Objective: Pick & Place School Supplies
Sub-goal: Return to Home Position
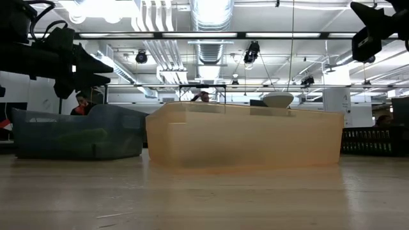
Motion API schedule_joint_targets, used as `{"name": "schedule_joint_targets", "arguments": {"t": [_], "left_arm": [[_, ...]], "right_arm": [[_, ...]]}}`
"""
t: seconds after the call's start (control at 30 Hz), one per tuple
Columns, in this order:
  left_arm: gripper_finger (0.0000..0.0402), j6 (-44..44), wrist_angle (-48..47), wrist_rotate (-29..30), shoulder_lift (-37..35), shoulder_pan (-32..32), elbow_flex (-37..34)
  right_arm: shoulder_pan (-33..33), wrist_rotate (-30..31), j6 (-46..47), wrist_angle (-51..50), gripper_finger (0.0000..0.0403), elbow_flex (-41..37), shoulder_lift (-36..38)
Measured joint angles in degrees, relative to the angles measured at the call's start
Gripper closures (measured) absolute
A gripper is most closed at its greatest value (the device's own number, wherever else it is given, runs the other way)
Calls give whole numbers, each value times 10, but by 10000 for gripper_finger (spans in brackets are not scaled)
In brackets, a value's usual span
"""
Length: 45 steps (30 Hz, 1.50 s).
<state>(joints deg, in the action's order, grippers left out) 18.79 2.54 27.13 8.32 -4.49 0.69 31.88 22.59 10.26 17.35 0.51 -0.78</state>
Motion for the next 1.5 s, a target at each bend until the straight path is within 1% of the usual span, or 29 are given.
{"name": "schedule_joint_targets", "arguments": {"t": [0.2,0.53,0.9,1.23,1.5], "left_arm": [[179,-1,1,0,0,0,0],[179,1,1,0,0,0,0],[179,1,1,0,0,0,-1],[179,1,1,0,0,0,-1],[179,1,1,-1,0,0,-1]], "right_arm": [[0,-1,-8,-1,266,0,0],[0,-1,-12,-1,278,0,0],[0,-1,-12,-1,268,0,0],[0,-1,-13,-1,279,0,0],[0,-1,-13,-1,280,0,0]]}}
